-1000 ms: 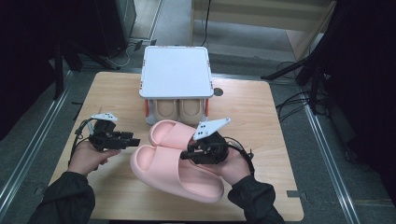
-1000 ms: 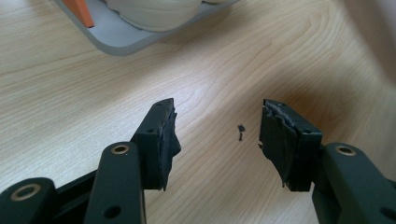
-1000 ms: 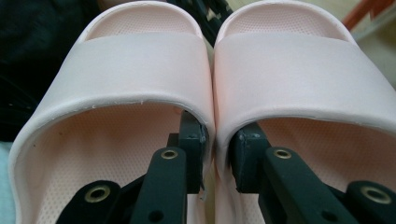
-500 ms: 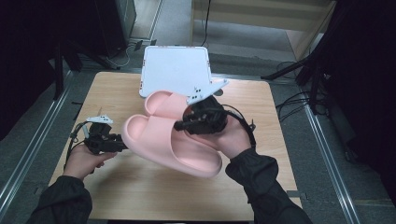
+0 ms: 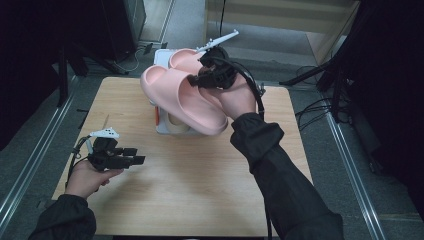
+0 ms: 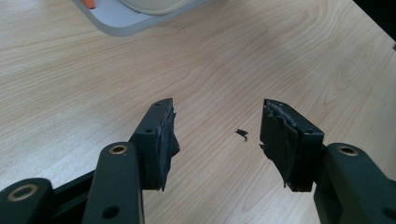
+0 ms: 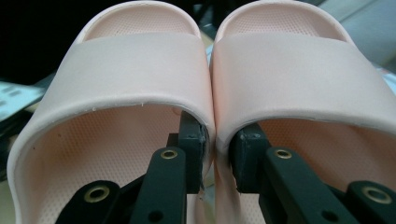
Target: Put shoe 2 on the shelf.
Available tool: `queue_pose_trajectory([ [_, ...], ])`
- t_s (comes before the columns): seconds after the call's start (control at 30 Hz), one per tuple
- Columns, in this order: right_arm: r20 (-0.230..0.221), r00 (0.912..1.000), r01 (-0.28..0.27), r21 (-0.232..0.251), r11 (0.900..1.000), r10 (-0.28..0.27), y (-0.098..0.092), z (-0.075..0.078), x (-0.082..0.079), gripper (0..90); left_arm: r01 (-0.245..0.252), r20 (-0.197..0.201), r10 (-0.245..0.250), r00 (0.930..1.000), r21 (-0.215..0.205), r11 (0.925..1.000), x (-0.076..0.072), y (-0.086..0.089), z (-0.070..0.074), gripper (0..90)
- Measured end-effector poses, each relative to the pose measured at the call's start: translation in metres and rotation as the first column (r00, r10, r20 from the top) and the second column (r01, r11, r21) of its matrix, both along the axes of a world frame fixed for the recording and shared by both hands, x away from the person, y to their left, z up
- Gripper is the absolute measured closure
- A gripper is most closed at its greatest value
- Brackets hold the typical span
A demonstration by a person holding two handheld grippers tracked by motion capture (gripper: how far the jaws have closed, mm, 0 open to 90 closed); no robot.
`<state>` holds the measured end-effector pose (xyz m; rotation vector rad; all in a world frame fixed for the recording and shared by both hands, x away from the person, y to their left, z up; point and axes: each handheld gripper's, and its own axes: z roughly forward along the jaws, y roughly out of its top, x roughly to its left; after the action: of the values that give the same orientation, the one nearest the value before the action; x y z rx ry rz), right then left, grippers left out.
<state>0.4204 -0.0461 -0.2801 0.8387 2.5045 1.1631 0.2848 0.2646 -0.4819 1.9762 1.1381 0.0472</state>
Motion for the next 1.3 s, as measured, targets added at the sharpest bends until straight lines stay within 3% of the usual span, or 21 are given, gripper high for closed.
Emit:
queue_pose_trajectory([
  [0.1, 0.001, 0.9962, 0.088, -0.005, 0.996, -0.088, 0.008, -0.003, 0.019, 77.2, -0.003, -0.003, 0.003, 1.0000, -0.012, 0.9999, -0.001, 0.003, 0.000, 44.3],
  [0.2, -0.011, 0.9844, 0.176, -0.015, 0.984, -0.176, 0.019, -0.007, 0.036, 77.2, 0.005, -0.004, -0.005, 1.0000, -0.025, 0.9997, -0.002, 0.003, -0.001, 44.2],
  [0.27, 0.010, 0.9784, 0.207, -0.014, 0.978, -0.207, 0.029, -0.010, 0.044, 77.3, 0.018, 0.014, -0.017, 0.9998, -0.035, 0.9992, -0.003, 0.002, 0.000, 44.3],
  [0.37, 0.068, 0.9517, 0.299, 0.017, 0.954, -0.299, 0.043, -0.013, 0.051, 77.4, 0.037, 0.037, -0.036, 0.9987, -0.043, 0.9984, -0.004, -0.001, 0.002, 44.3],
  [0.5, 0.040, 0.9213, 0.386, 0.015, 0.922, -0.387, 0.060, -0.017, 0.061, 77.3, 0.054, 0.044, -0.053, 0.9977, -0.042, 0.9976, -0.005, -0.005, 0.003, 44.2],
  [0.67, 0.023, 0.8674, 0.497, 0.001, 0.868, -0.497, 0.072, -0.027, 0.073, 77.2, 0.056, 0.050, -0.053, 0.9973, -0.048, 0.9973, -0.006, -0.008, 0.004, 44.3],
  [0.7, 0.023, 0.8674, 0.497, 0.001, 0.868, -0.497, 0.072, -0.027, 0.073, 77.2, 0.056, 0.050, -0.053, 0.9973, -0.048, 0.9973, -0.006, -0.008, 0.004, 44.4],
  [0.73, 0.026, 0.8498, 0.527, -0.014, 0.850, -0.526, 0.074, -0.031, 0.077, 77.3, 0.057, 0.047, -0.054, 0.9974, -0.054, 0.9969, -0.007, -0.009, 0.005, 44.3],
  [0.87, 0.022, 0.8223, 0.569, -0.022, 0.822, -0.569, 0.075, -0.031, 0.084, 77.0, 0.070, 0.044, -0.068, 0.9967, -0.042, 0.9967, -0.006, -0.010, 0.003, 44.3],
  [0.93, 0.016, 0.8125, 0.583, -0.027, 0.812, -0.583, 0.074, -0.031, 0.088, 76.7, 0.073, 0.037, -0.072, 0.9967, -0.041, 0.9965, -0.005, -0.010, 0.002, 44.2],
  [1.0, -0.001, 0.8095, 0.587, -0.038, 0.809, -0.587, 0.074, -0.031, 0.092, 76.7, 0.074, 0.036, -0.073, 0.9967, -0.044, 0.9963, -0.005, -0.010, 0.002, 43.9],
  [1.03, -0.006, 0.8013, 0.598, -0.042, 0.801, -0.598, 0.076, -0.031, 0.094, 76.8, 0.074, 0.036, -0.073, 0.9967, -0.044, 0.9963, -0.005, -0.010, 0.002, 44.0],
  [1.13, 0.006, 0.7978, 0.602, -0.057, 0.796, -0.603, 0.083, -0.033, 0.096, 76.7, 0.073, 0.038, -0.071, 0.9967, -0.047, 0.9962, -0.006, -0.009, 0.003, 43.9],
  [1.2, 0.003, 0.7925, 0.609, -0.051, 0.791, -0.610, 0.085, -0.033, 0.096, 76.7, 0.075, 0.038, -0.073, 0.9966, -0.048, 0.9960, -0.006, -0.009, 0.003, 43.9],
  [1.23, -0.001, 0.7821, 0.623, -0.034, 0.782, -0.623, 0.090, -0.034, 0.097, 76.6, 0.074, 0.037, -0.073, 0.9967, -0.049, 0.9960, -0.006, -0.009, 0.002, 44.0],
  [1.3, 0.002, 0.7788, 0.627, -0.036, 0.778, -0.627, 0.093, -0.036, 0.097, 76.5, 0.075, 0.036, -0.073, 0.9967, -0.051, 0.9959, -0.006, -0.009, 0.002, 43.9],
])
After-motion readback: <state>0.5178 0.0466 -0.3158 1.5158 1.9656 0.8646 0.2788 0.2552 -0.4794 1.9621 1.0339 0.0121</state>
